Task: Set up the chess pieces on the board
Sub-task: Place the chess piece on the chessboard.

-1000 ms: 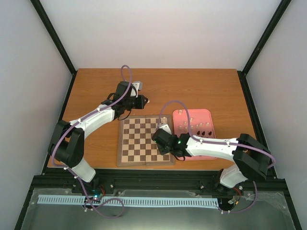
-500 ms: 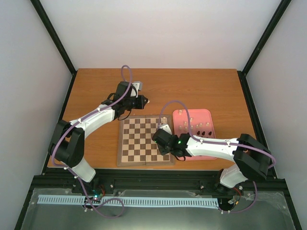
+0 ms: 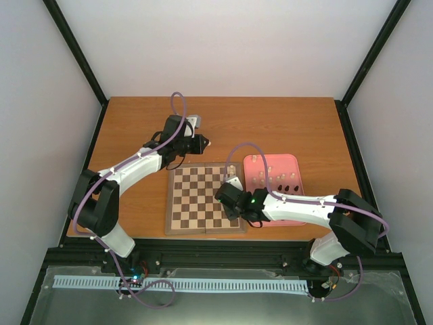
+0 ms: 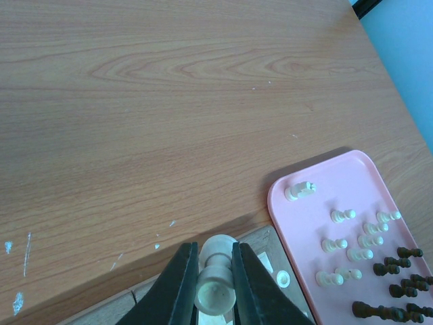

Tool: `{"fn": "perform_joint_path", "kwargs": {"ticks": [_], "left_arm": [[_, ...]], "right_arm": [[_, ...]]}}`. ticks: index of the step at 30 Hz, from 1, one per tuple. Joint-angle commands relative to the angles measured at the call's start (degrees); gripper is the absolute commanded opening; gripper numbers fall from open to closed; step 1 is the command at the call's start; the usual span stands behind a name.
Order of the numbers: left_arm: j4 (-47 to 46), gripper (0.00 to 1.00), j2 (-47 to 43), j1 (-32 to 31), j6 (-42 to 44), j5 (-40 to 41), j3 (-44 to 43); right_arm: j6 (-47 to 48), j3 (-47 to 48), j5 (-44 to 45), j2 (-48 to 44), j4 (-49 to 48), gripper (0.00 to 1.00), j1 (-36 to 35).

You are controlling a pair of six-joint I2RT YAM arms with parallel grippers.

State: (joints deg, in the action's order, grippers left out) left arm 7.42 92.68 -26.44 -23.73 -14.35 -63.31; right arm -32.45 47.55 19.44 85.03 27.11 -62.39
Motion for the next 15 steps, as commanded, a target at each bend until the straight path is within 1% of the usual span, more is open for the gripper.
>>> {"fn": "perform_joint_path", "kwargs": {"ticks": [1, 7, 11, 15], "left_arm": [[0.21, 0.01, 0.68, -0.11, 1.01, 0.27, -2.61], [0.29, 0.01, 0.66, -0.11, 1.02, 0.28, -2.7], [0.25, 0.01, 0.73, -0.13, 1.07, 0.24, -2.72], [0.3, 0.01, 1.05, -0.11, 1.11, 0.21, -2.85]], "right_arm": [[-0.24, 0.63, 0.21, -0.07, 0.9, 0.27, -0.19], [0.32, 0.61, 0.11, -0.83, 0.57, 0.38, -0.18], [0.7, 0.81, -0.27, -1.6, 0.63, 0.43, -0.27], [1.26, 1.4, -0.47, -5.06, 2.32, 0.46, -0.34]]}}
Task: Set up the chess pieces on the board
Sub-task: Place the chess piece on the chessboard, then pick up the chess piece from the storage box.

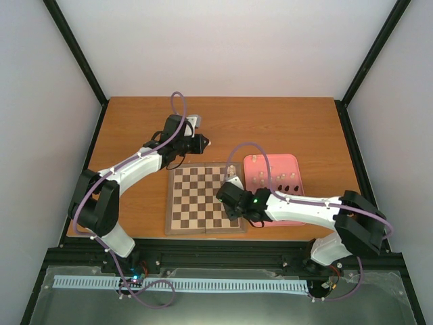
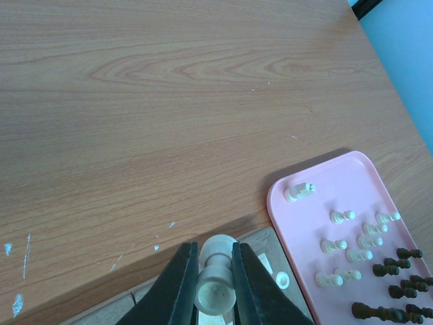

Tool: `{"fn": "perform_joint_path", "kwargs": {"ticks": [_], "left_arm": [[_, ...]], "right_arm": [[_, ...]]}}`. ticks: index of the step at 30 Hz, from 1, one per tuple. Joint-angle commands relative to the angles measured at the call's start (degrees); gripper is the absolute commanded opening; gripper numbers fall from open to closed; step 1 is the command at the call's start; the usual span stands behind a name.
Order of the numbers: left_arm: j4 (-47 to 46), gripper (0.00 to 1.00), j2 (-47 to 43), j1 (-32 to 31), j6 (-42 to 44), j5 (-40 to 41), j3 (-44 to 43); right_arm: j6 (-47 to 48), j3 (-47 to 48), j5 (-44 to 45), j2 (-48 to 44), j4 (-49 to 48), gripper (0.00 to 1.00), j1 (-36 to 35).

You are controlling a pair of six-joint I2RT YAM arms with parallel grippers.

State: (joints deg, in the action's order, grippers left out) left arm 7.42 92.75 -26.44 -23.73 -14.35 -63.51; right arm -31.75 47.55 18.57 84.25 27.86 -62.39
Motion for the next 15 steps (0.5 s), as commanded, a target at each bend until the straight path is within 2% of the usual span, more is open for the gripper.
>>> {"fn": "perform_joint_path", "kwargs": {"ticks": [1, 5, 10, 15], "left_arm": [[0.31, 0.01, 1.02, -0.15, 1.07, 0.2, -2.67], [0.34, 0.01, 0.9, -0.11, 1.02, 0.2, -2.59], [0.14, 0.01, 0.69, -0.11, 0.73, -0.32, -2.62], [-0.04, 0.01, 0.35, -0.11, 0.63, -1.07, -2.54]], "right_arm": [[0.75, 1.81, 0.65, -5.34, 2.55, 0.46, -0.36], [1.3, 3.49, 3.28, -10.3, 6.08, 0.5, -0.36], [1.31, 7.42, 11.12, -12.86, 10.28, 0.51, 0.63], [4.22, 10.41, 11.76, -9.63, 9.76, 0.52, 10.09]]}}
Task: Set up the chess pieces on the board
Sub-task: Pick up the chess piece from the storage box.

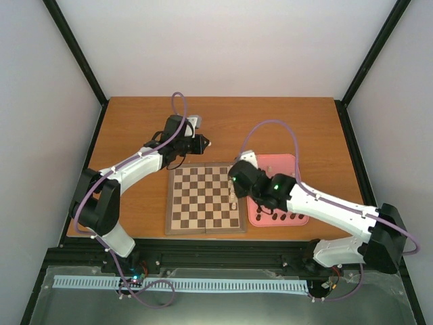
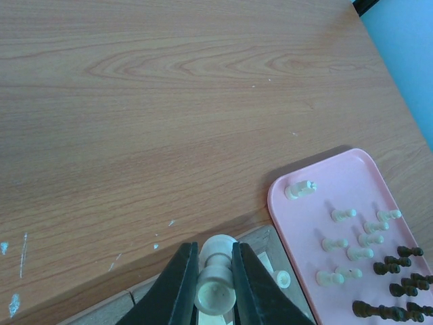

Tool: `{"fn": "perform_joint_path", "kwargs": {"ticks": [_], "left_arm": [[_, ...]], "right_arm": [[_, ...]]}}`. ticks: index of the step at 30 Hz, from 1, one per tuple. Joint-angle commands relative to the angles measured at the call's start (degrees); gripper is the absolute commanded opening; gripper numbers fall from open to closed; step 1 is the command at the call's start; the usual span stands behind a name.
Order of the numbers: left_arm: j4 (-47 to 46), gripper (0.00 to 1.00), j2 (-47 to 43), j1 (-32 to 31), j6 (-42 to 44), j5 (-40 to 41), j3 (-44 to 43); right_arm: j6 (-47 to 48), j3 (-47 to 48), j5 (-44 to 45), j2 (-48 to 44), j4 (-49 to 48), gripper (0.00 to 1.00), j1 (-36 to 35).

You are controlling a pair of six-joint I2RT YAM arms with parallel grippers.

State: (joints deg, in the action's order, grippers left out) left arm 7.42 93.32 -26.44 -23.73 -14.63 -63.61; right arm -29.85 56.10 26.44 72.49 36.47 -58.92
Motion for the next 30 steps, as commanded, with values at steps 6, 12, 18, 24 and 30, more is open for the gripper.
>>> {"fn": "perform_joint_path", "kwargs": {"ticks": [6, 12, 18, 24, 30], "left_arm": [[-0.19, 0.01, -0.83, -0.11, 0.43, -1.18, -2.14], [-0.32, 0.01, -0.54, -0.11, 0.39, -1.38, -2.13], [-0.05, 0.01, -0.13, -0.11, 0.68, -0.9, -2.45], [0.14, 0.01, 0.61, -0.11, 0.85, -0.69, -2.81], [0.4, 0.01, 0.9, -0.11, 0.98, -0.14, -3.01]], "right_arm": [[8.56, 2.8, -2.97, 9.45, -7.17, 0.51, 19.88], [12.56, 8.28, -7.66, 19.39, -11.79, 0.5, 25.52], [14.9, 11.89, -11.66, 26.78, -14.49, 0.49, 29.36], [16.35, 15.07, -15.63, 32.01, -15.64, 0.48, 32.26], [16.75, 16.52, -17.14, 34.29, -15.26, 0.47, 33.54]]}}
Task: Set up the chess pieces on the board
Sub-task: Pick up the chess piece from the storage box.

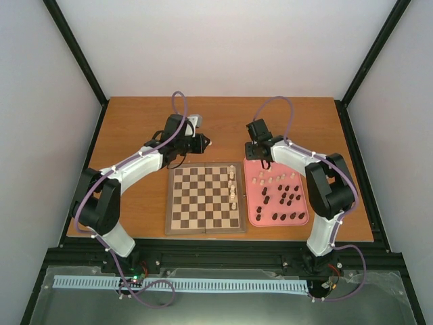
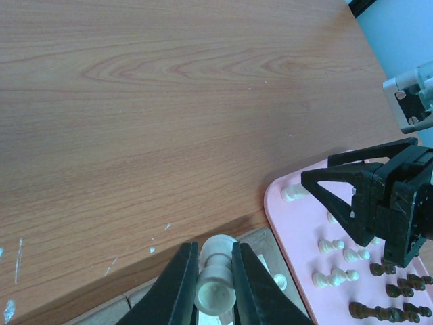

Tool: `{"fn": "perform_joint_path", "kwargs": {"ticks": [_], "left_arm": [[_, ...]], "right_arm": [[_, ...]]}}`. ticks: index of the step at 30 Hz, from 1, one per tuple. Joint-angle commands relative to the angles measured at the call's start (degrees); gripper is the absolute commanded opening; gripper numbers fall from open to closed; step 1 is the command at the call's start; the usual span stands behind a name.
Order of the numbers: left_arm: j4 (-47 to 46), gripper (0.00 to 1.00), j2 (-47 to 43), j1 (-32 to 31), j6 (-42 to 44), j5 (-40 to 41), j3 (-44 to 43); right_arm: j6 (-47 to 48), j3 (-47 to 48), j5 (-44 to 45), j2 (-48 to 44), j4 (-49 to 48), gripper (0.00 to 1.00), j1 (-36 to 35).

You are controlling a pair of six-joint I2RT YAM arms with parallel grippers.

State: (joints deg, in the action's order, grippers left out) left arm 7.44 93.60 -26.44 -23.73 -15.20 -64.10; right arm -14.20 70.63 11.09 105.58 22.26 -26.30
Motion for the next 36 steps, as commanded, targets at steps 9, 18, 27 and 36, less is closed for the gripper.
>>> {"fn": "perform_joint_path", "kwargs": {"ticks": [9, 18, 27, 36], "left_arm": [[0.43, 0.01, 2.08, -0.11, 1.01, 0.26, -3.05], [0.38, 0.01, 2.72, -0.11, 1.13, 0.17, -3.4], [0.51, 0.01, 3.17, -0.11, 1.13, 0.18, -3.62], [0.56, 0.01, 2.84, -0.11, 1.01, 0.18, -3.41]], "right_arm": [[0.77, 1.63, -2.22, 3.26, -0.67, 0.45, 1.41], [0.58, 1.6, -2.52, 5.11, -1.17, 0.38, 1.94], [0.57, 1.99, -3.15, 6.12, -1.06, 0.33, 2.23], [0.31, 2.48, -4.58, 5.69, -0.2, 0.15, 2.22]]}}
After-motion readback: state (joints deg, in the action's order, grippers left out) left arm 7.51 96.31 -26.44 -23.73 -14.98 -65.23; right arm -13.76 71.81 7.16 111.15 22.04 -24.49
